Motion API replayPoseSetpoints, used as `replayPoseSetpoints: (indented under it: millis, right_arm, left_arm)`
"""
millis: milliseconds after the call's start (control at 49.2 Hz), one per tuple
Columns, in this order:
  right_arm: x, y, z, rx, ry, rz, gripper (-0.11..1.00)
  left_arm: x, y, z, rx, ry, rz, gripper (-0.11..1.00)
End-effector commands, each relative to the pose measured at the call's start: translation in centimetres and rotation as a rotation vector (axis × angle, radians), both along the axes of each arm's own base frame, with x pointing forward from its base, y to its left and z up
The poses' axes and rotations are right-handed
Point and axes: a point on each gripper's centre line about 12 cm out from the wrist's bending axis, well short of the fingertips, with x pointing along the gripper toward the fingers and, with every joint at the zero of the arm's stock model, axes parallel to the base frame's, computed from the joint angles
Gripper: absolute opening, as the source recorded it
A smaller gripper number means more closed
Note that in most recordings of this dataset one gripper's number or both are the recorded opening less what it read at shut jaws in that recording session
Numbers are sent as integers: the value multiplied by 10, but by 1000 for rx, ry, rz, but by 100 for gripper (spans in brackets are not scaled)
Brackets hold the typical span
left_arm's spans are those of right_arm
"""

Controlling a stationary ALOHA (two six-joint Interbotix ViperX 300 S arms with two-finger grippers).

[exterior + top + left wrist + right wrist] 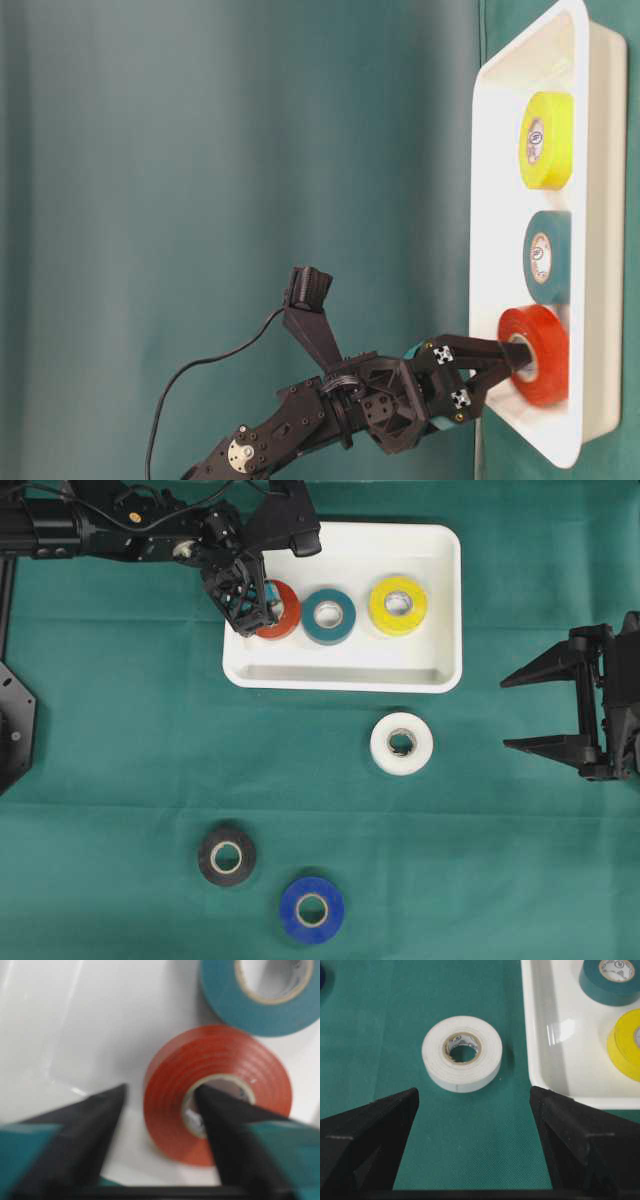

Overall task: Pick up the tape from a random location and place it into the white case.
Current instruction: 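Lower the orange-red roll into the tray and open the left gripper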

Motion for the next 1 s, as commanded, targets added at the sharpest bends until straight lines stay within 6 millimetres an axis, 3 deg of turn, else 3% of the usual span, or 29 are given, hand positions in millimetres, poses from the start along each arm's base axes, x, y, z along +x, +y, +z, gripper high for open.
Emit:
replayPoseSetpoints:
  millis: [0,81,142,671,976]
  right_arm:
    - [6,0,9,-1,-29,3,86]
    - [6,0,9,-1,-29,3,86]
    - [6,0,9,-1,-29,3,86]
    - [6,0,10,-1,-30,3,86]
    - [6,0,9,-1,-29,3,86]
  left_arm:
    - [3,1,11,16,-28,-4,77]
    - [3,1,12,18,-29,-5,95]
    - [3,1,12,18,-29,-5,100]
    - [0,3,23,19,-32,3,100]
    - [-5,1,68,43,-71,2,100]
